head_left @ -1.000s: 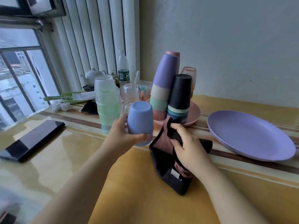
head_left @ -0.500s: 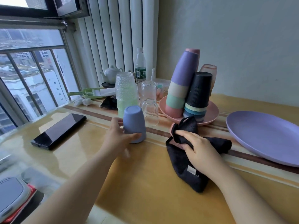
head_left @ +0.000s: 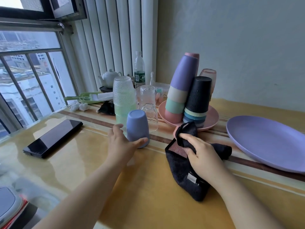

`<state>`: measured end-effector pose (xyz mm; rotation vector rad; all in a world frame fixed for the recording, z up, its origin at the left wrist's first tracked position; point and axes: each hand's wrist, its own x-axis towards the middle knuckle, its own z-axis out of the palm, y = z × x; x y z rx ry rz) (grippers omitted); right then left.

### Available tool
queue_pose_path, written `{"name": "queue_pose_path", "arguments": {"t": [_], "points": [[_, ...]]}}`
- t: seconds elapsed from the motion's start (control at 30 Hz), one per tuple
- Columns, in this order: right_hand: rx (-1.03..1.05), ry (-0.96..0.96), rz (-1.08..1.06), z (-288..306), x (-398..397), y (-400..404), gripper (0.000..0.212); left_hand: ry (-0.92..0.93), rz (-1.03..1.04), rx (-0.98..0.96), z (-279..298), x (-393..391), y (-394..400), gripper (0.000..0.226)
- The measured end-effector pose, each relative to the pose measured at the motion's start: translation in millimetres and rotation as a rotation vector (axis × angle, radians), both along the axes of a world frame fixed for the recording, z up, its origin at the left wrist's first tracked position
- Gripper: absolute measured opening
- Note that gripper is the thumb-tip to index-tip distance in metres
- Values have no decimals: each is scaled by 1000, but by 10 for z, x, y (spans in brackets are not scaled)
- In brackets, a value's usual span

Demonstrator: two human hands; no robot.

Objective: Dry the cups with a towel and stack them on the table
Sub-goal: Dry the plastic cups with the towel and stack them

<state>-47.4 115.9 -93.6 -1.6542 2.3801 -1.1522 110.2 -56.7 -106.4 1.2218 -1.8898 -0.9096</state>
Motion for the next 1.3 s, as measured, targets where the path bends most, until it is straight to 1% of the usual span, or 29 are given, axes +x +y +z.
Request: {"name": "queue_pose_path", "arguments": {"t": [0.03,0.1,0.17,0.2,0.23,0.3,0.37,0.47,0.57,0.7,0.83,0.87,0.93,1.03,1.2,1.3], "points": [[-14,-14,-25,7,-6,3,45,1,35,-58,28,7,63,83],[-56,-49,-90,23,-33,12,47,57,68,-254,120,-17,209,62],[-113,-74,-162,50,-79,29,48,128,-18,-488,266,-119,346,34],[-140,-90,-189,70,-106,43,47,152,-93,-561,346,-207,392,25],[-166,-112,-206,87,-136,59,46,161,-183,-571,426,-311,427,20],[-204,-144,-214,123,-184,98,44,170,-321,-480,594,-553,469,21],[-208,-147,-211,147,-218,123,44,194,-340,-377,716,-825,433,25],[-186,-156,-164,127,-240,125,44,183,-280,-253,832,-1221,221,46],[-166,-120,-132,89,-254,114,44,148,-250,-184,932,-1536,-23,71],[-181,-95,-120,33,-278,95,45,178,-289,-25,1021,-1819,-240,90],[-201,-86,-105,-1,-289,88,46,160,-370,65,1093,-1947,-383,107],[-206,-85,-98,-5,-294,89,46,180,-408,91,1099,-1962,-406,108],[-206,-87,-91,-8,-301,85,45,206,-452,106,1117,-1966,-405,98],[-212,-98,-89,-23,-302,74,45,219,-431,70,1121,-1960,-400,84],[-197,-111,-87,-31,-289,78,45,187,-413,7,1113,-1932,-420,81],[-194,-110,-86,-30,-284,79,45,134,-421,-59,1101,-1965,-491,61]]}}
